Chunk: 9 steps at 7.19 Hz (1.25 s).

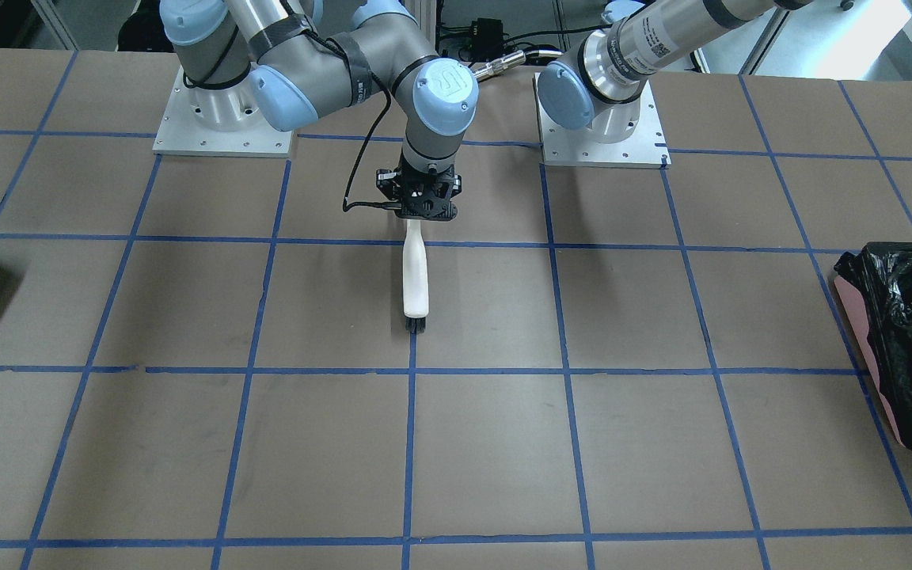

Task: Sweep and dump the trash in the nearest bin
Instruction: 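Tilt the dustpan over the trash bag with the left gripper to dump the items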

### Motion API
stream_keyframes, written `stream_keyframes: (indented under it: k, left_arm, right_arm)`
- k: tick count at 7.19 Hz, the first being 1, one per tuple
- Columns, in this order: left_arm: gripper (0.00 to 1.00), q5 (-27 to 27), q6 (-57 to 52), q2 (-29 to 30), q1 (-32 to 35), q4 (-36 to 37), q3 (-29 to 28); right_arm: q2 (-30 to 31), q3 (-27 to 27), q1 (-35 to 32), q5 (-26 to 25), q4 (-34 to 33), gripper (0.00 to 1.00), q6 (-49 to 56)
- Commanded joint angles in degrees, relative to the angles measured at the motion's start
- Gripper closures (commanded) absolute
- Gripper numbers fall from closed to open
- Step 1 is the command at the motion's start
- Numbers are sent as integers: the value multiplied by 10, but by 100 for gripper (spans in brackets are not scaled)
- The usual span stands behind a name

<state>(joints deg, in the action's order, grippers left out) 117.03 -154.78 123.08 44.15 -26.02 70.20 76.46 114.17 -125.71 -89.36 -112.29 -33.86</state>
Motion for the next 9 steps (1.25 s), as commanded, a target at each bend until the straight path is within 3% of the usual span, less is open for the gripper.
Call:
stream_keyframes:
  k: [1,3,4,5,7,8,9]
  left_arm:
    - [100,0,-31,-11,18,45,21]
    - [100,0,-24,-54,45,-7,15]
    - [100,0,40,-83,69,-61,14]
    - [100,0,122,-109,83,-138,15]
    - [100,-12,293,-135,133,-215,20]
    - [100,-51,388,-147,157,-261,21]
    - [100,-65,494,-154,175,-314,21]
  right_arm:
    - [-1,1,0,-1,-1,8,-1]
    - [2,-3,0,-1,-2,0,-2]
    - [4,-20,0,-2,1,0,-4]
    - [7,-55,0,-1,23,0,-4]
    - [14,-159,10,-3,136,0,8]
    - [23,-203,18,-12,177,0,22]
    - [47,-229,37,-50,187,0,69]
